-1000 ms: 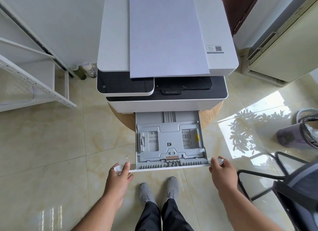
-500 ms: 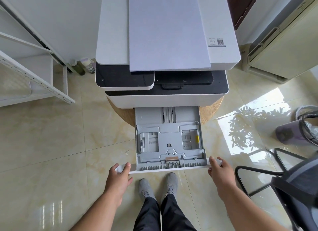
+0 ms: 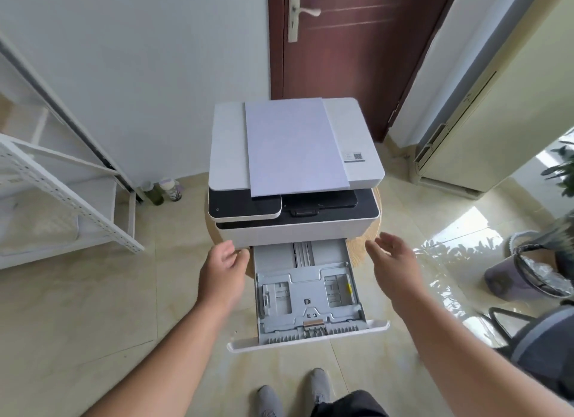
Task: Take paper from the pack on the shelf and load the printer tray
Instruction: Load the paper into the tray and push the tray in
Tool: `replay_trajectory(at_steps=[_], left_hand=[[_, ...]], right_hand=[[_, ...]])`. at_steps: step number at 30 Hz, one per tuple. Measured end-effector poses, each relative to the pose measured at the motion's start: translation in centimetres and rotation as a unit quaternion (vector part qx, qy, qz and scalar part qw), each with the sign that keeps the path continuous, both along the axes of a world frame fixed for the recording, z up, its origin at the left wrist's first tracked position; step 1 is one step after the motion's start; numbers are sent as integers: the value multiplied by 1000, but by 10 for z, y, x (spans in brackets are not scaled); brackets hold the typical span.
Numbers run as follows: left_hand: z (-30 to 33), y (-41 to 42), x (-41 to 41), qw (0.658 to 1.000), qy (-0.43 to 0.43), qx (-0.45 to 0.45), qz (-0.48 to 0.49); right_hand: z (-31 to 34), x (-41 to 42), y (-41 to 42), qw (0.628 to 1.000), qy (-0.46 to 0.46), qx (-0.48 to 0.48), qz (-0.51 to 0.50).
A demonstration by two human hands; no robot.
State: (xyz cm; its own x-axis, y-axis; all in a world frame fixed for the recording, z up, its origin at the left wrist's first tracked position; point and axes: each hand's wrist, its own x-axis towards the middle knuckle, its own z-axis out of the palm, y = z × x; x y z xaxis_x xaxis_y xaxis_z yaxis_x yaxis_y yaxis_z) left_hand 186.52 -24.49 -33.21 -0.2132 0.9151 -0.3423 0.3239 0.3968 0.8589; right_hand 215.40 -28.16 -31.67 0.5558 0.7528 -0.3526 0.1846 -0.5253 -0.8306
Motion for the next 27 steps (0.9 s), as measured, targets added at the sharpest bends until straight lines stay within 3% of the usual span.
replay_trajectory(at_steps=[5, 9, 14, 20, 24, 27], left_hand=[[50, 39, 26, 997, -19, 67, -42], [56, 59, 40, 997, -24, 56, -39], [50, 67, 45, 999, -15, 32, -23], [45, 73, 39, 1000, -1, 21, -6], [42, 78, 35, 1000, 5, 14, 21], [44, 81, 32, 997, 57, 20, 48]], right_hand=[[29, 1, 58, 991, 123, 40, -33], [32, 2, 109, 957, 277, 11, -88], [21, -9, 141, 914, 386, -25, -125], [18, -16, 145, 890, 422, 15, -174], [13, -10, 125, 900, 409, 27, -150], [2, 4, 103, 913, 393, 5, -110]])
